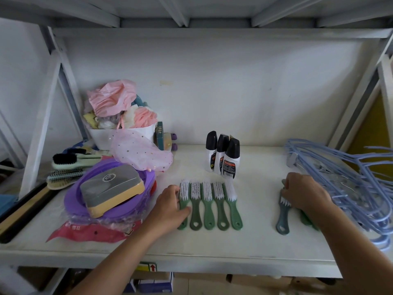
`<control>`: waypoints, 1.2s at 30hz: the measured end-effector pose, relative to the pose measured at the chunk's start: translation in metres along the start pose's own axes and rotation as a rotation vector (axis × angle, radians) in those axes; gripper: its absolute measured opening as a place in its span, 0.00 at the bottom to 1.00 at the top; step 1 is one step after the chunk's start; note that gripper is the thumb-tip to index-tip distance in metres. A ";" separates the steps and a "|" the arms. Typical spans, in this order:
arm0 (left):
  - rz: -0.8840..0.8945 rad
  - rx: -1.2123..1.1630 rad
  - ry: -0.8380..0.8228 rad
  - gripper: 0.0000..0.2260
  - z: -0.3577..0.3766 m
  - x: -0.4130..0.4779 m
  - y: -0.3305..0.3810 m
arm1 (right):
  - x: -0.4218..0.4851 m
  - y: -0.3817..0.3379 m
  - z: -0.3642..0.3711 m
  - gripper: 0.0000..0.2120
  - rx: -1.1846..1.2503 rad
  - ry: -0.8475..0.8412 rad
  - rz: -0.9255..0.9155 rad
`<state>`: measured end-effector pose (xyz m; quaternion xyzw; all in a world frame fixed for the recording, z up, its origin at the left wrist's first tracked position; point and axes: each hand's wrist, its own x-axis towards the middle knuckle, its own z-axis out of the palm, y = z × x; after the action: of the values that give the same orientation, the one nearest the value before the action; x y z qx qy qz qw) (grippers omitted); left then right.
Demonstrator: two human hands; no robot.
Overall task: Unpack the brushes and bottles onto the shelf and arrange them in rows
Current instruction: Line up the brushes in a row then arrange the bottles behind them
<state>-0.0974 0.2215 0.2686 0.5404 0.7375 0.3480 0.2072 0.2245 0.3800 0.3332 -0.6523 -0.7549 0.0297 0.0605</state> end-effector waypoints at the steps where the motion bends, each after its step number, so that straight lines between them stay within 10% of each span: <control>1: -0.003 -0.001 -0.003 0.19 0.000 0.000 0.000 | -0.001 0.000 0.001 0.05 -0.012 -0.007 0.003; 36: 0.003 0.030 0.006 0.21 0.000 -0.001 0.004 | -0.012 -0.034 0.025 0.10 0.329 -0.126 -0.384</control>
<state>-0.0945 0.2208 0.2714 0.5435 0.7425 0.3388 0.1963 0.1895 0.3643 0.3117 -0.4753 -0.8523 0.1804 0.1232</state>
